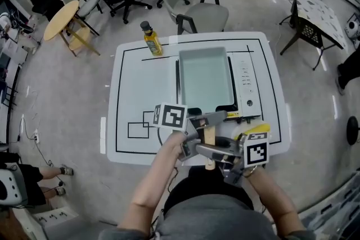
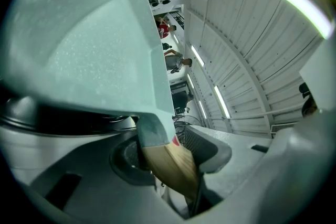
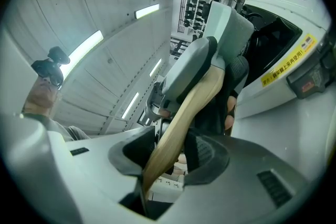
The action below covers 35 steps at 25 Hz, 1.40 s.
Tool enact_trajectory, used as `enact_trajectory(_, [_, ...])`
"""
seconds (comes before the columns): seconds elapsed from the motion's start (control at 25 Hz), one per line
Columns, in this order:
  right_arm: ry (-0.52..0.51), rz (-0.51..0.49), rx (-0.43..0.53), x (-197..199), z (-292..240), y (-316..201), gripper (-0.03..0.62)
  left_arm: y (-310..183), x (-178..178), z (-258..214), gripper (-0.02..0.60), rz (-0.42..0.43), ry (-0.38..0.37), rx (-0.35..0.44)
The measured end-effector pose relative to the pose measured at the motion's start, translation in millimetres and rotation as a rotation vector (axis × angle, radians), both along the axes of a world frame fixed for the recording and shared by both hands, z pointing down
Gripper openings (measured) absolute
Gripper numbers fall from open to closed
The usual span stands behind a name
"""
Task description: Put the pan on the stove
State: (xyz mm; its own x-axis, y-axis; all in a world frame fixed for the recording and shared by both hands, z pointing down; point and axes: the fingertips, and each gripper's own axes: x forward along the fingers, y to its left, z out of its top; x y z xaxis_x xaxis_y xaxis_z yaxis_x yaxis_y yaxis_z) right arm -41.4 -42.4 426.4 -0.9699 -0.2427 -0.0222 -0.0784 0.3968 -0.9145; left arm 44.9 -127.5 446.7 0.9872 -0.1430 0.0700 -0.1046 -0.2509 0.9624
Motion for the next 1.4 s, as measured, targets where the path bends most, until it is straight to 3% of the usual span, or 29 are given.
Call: enact_trajectory(1.4, [-0.070,0.043,-0.090,9,6,-16,0.153,-12,8,14,0.169,0.021,-0.014,-0.084])
